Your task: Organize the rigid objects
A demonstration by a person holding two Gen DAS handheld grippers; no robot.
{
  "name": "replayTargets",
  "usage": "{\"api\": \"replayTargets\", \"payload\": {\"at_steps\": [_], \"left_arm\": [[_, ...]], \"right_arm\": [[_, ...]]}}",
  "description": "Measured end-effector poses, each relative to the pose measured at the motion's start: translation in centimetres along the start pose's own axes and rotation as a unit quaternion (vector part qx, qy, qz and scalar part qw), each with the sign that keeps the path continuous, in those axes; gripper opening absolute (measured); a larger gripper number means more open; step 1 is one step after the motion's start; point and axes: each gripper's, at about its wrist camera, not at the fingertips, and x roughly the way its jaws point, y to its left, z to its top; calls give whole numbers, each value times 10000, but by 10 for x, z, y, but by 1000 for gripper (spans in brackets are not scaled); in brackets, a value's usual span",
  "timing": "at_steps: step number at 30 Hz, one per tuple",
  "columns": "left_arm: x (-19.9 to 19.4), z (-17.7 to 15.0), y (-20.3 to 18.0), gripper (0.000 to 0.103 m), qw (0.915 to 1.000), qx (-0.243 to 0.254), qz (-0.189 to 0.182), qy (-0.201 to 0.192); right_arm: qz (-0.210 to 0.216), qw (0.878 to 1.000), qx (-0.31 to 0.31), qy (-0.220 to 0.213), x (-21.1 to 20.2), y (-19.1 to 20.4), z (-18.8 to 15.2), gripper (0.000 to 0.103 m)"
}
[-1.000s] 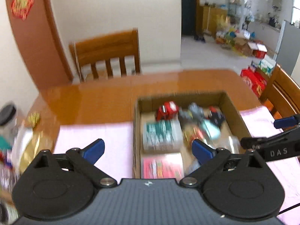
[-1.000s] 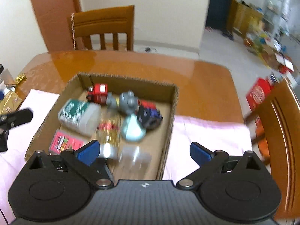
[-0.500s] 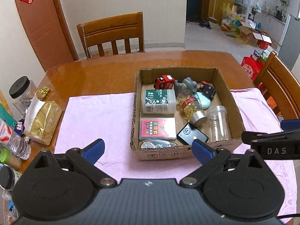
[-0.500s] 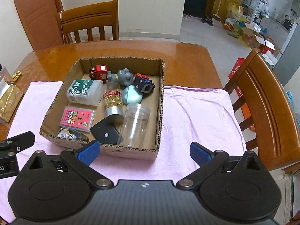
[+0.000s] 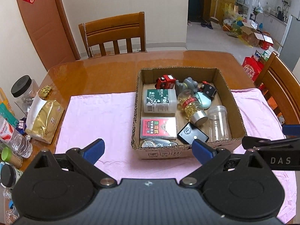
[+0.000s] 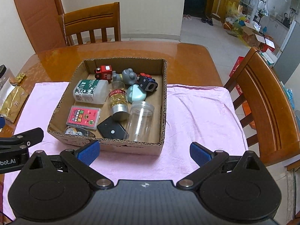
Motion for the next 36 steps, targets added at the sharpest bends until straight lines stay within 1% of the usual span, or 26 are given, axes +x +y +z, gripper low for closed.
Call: {"api": "replayTargets", "payload": {"at_steps": [36], "left_arm": [[-4, 2, 0, 99, 10000, -15, 53, -8]], "right_arm": [[82, 9999, -10, -120, -8, -1, 1, 103]]}}
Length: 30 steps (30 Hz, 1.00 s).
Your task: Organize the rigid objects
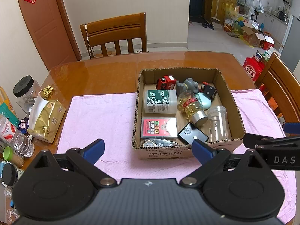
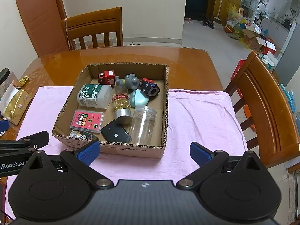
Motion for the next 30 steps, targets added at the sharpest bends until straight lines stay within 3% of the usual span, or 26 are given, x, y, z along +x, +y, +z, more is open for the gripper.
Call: {"api": "replayTargets", "payload": {"at_steps": [30], "left_arm": [[-1, 2, -2, 99, 10000, -9, 37, -2]], "right_arm": [[14, 10000, -27, -33, -4, 0, 1, 103]]}}
